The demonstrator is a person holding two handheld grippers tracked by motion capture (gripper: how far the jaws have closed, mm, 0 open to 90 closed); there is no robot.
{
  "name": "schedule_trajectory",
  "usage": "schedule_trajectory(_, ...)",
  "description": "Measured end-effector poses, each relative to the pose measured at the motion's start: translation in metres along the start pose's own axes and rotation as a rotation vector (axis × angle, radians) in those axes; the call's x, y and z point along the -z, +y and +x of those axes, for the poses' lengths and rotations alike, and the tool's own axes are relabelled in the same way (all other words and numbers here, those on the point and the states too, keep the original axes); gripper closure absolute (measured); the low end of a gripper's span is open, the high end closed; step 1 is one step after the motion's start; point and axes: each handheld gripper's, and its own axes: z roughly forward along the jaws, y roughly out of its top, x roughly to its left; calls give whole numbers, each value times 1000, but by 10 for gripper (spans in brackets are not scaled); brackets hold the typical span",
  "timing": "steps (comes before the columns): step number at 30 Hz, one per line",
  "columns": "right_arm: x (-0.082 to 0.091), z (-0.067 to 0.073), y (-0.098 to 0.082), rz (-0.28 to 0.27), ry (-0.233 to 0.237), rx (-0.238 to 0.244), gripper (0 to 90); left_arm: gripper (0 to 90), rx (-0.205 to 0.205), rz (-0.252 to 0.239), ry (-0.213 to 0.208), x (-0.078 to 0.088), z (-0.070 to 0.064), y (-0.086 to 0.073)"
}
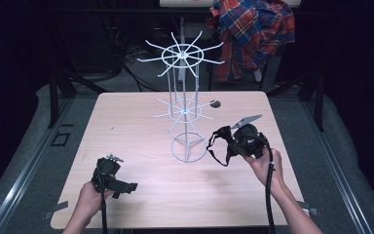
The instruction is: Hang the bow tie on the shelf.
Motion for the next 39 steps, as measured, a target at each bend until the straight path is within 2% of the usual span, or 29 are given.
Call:
schedule_trajectory(11,6,1,16,-7,-10,27,812,2,2,-2,0,0,0,0)
schedule_trajectory(21,12,8,32,-12,-19,83,812,2,1,-1,-1,0,0,0)
schedule_trajectory(39,14,8,45,-27,-23,98,812,2,1,0,0,0,0,0)
